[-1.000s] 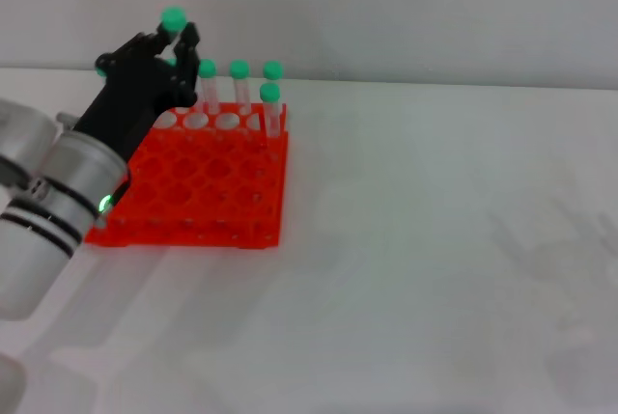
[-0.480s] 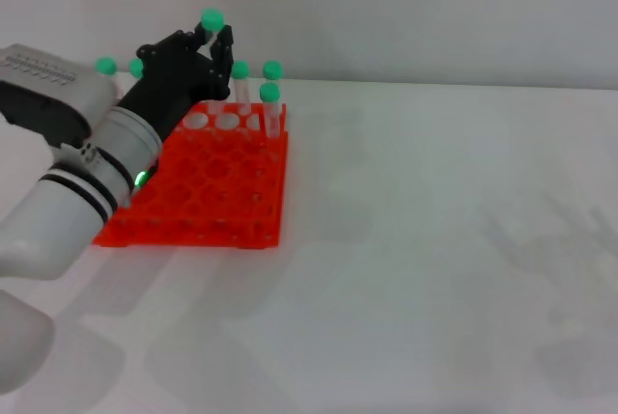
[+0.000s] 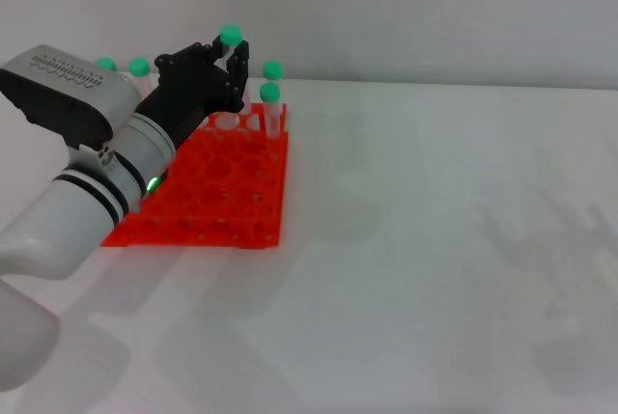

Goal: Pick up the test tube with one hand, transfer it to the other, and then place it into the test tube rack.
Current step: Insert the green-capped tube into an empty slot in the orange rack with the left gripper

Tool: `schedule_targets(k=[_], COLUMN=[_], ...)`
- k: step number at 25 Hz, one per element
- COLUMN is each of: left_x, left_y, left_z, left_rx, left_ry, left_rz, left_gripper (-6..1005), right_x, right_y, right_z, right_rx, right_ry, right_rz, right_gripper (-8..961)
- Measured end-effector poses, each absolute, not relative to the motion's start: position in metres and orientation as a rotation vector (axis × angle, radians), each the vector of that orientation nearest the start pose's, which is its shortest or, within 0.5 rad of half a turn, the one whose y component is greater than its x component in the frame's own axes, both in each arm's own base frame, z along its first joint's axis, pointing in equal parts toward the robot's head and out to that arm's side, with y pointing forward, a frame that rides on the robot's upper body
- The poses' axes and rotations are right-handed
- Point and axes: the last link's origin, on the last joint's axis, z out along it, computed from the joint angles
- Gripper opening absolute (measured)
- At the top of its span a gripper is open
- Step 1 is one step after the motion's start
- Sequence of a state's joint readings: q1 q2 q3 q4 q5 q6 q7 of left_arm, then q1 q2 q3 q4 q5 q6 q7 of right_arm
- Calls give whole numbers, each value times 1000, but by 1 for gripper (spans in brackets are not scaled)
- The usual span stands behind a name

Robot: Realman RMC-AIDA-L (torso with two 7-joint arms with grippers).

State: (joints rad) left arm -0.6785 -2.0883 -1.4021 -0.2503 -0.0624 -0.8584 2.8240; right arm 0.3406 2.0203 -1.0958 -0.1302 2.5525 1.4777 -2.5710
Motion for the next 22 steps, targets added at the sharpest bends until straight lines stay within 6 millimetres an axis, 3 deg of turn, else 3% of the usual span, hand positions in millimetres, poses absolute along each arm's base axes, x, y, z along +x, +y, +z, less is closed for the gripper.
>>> schedule_targets(k=[22], left_x=[-230], left_y=[427], left_z=[-48], left_rx=[-1964], left_ry=[-439], left_rz=[-627], left_gripper=[212], right_x=[331], right_y=[300], right_z=[37], right_rx=[-1707], right_ry=[469], right_rz=[1018], right_gripper=[852])
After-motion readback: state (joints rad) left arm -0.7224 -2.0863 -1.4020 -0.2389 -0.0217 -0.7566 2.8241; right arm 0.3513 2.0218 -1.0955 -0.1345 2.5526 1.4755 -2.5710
